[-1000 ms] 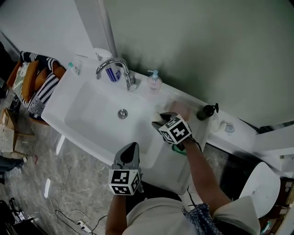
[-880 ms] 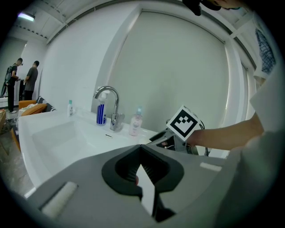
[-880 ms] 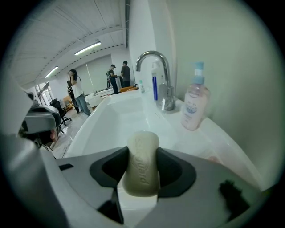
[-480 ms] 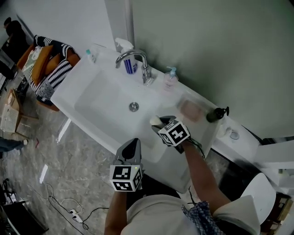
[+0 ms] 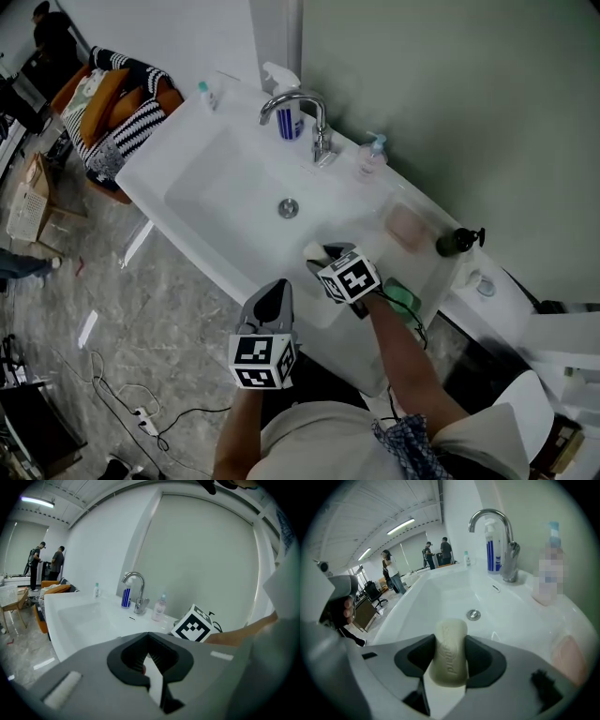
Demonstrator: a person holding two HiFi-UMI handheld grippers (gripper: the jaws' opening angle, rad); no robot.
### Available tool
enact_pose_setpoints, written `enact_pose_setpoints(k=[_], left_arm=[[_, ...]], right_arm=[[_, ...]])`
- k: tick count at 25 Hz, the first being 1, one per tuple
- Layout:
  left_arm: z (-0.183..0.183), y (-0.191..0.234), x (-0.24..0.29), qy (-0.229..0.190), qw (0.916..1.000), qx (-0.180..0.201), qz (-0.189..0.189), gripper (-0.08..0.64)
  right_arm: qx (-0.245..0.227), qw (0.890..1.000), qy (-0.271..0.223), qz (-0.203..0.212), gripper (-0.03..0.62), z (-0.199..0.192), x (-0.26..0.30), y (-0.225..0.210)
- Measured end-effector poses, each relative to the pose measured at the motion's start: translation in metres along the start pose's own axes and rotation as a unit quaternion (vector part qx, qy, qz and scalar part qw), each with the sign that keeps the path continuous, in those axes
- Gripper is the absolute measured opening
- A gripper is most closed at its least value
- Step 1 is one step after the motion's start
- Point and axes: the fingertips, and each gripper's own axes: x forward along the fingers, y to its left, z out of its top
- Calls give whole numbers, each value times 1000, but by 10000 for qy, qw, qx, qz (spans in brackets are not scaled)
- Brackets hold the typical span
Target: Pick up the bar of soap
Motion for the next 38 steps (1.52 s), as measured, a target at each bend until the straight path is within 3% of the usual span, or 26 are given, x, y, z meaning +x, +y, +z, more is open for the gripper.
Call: enact_pose_setpoints(k=[12,29,38], left_arm=[[-11,15,-3,18,9991,-144,408,6],[-29,29,15,340,9979,-175,529,5],[-38,41,14,444,9967,-276,624,6]], right_arm=[[47,9990,352,274,212,-25,42,16],[73,9932,1036,519,212,-56,93,17],[-145,9880,1421,585,212,-69,110,13]])
